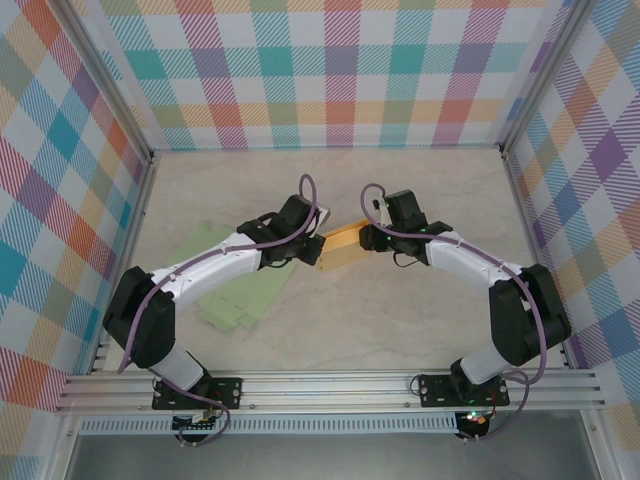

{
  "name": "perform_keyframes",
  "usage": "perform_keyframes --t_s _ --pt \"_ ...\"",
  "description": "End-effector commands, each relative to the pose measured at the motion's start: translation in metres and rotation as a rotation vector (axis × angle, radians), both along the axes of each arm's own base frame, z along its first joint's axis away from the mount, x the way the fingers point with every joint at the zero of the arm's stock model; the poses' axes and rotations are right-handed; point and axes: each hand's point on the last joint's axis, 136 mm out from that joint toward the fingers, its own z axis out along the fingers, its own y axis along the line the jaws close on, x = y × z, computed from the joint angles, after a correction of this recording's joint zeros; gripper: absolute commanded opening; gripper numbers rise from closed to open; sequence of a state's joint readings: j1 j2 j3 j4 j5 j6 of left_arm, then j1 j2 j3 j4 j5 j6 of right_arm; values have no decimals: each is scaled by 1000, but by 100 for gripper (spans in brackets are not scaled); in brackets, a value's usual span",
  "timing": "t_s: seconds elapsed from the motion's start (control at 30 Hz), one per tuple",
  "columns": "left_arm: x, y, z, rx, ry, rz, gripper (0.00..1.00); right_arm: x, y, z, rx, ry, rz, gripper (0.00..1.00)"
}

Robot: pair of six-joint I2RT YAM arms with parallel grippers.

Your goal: Fold the paper box

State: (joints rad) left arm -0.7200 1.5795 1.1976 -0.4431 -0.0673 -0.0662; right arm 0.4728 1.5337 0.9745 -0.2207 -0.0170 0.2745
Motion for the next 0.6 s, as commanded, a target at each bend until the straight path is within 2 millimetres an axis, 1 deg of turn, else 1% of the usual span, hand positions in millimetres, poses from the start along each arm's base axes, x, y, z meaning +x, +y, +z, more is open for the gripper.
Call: perform_keyframes --t_s 0.0,0.33,0.57 --pt "1 -12 14 -82 20 32 9 -16 -7 -32 -87 93 15 46" --pt "11 -12 8 -187 63 208 10 -20 -4 -36 -92 101 24 44" --pt "12 -18 8 -250 82 247 10 -21 -2 -40 -99 110 30 43"
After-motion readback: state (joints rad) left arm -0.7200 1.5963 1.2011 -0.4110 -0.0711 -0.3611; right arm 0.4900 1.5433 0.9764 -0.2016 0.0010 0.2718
